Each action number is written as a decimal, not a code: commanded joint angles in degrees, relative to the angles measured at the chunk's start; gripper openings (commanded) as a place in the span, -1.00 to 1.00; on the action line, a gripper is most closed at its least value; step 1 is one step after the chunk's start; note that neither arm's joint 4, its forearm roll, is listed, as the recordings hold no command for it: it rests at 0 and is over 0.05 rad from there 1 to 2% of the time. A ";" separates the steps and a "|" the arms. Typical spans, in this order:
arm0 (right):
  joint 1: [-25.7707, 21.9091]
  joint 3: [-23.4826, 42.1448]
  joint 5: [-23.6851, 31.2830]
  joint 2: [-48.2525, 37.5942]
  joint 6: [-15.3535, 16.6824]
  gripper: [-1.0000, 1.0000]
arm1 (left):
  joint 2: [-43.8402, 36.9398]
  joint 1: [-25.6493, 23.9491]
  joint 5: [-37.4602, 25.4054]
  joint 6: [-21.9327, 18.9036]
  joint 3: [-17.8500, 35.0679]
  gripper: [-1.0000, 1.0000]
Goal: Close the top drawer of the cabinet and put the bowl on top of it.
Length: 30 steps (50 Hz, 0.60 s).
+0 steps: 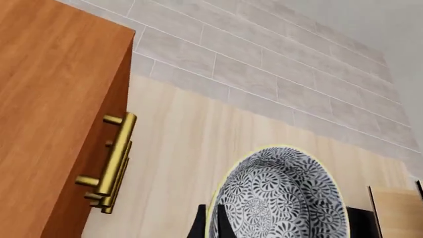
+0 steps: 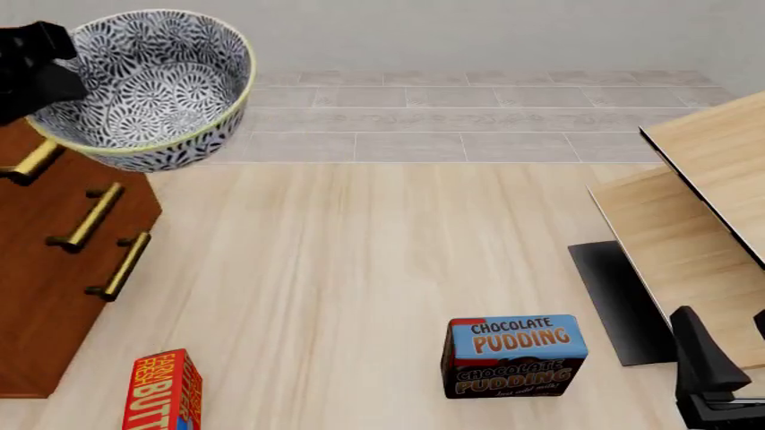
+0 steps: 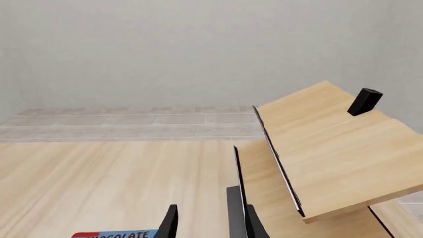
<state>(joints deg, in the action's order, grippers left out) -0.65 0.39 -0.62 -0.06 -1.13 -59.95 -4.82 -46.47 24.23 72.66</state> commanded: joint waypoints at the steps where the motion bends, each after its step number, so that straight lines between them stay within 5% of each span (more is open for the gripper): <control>1: 0.11 -0.04 -0.08 0.00 -0.20 1.00 | -1.16 7.76 -7.31 0.06 8.46 -1.00; 18: 0.23 -0.09 -0.17 -0.01 -0.40 1.00 | -4.41 14.64 -15.07 3.20 21.21 -1.00; 30: 0.40 -0.08 -0.22 0.00 -0.76 1.00 | -6.57 22.10 -16.35 4.87 24.05 -1.00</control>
<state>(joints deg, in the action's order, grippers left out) -0.43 0.33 -0.78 -0.06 -1.60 -64.68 11.38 -60.92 28.23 92.73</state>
